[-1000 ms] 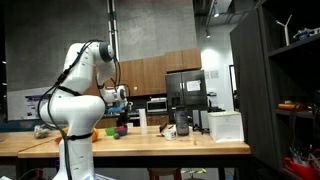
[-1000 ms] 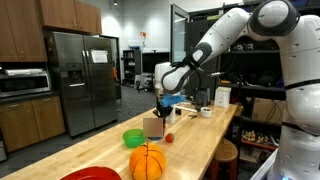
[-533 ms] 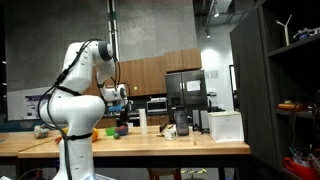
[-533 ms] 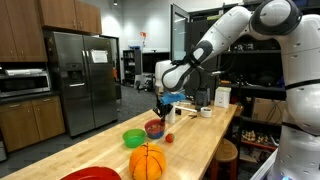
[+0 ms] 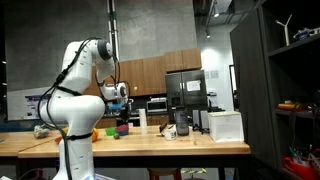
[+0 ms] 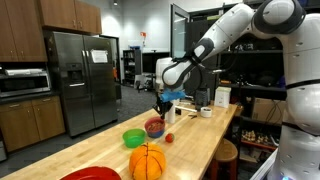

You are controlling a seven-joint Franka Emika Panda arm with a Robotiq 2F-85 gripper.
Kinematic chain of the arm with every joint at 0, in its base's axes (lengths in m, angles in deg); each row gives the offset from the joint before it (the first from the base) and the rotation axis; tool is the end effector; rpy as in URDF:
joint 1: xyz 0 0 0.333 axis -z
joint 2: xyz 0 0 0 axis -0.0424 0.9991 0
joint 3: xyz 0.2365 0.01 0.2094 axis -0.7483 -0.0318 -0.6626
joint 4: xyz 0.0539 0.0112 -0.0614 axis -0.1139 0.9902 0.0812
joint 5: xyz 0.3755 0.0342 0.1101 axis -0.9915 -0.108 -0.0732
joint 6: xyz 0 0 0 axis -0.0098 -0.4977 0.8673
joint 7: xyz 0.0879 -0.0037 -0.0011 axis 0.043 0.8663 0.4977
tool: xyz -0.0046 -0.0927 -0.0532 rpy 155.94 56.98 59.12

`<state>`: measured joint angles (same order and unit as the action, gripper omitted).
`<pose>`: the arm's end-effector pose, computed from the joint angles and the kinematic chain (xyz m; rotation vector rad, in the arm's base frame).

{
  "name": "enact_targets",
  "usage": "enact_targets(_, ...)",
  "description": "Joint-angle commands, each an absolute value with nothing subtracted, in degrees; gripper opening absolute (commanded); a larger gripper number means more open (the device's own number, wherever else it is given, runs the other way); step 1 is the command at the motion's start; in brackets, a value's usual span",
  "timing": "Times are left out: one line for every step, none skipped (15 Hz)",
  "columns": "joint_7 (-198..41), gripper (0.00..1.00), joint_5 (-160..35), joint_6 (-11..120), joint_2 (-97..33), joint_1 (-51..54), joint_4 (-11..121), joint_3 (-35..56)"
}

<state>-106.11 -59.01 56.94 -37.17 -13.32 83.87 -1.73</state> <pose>0.5294 0.2298 0.3282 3.1303 -0.1103 0.1438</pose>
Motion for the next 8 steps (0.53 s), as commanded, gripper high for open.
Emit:
enact_targets(-103.5, 0.01, -61.9, 56.3, -38.5, -12.4, 84.1, -2.2)
enact_targets(-103.2, 0.01, -62.6, 56.6, -38.7, -12.3, 84.1, -2.2)
enact_targets(-103.2, 0.01, -62.8, 56.6, -38.8, -12.4, 84.1, -2.0)
enact_targets(-103.3, 0.01, -62.9, 56.6, -38.9, -12.4, 84.0, -2.0)
enact_targets(-103.4, 0.01, -63.0, 56.7, -38.9, -12.4, 83.8, -1.9)
enact_targets(-103.4, 0.01, -63.1, 56.8, -38.9, -12.4, 83.6, -1.9)
enact_targets(-103.8, 0.01, -62.5, 56.7, -39.0, -12.5, 83.3, -1.8)
enact_targets(-104.2, 0.01, -61.9, 56.5, -39.0, -12.6, 82.9, -1.8)
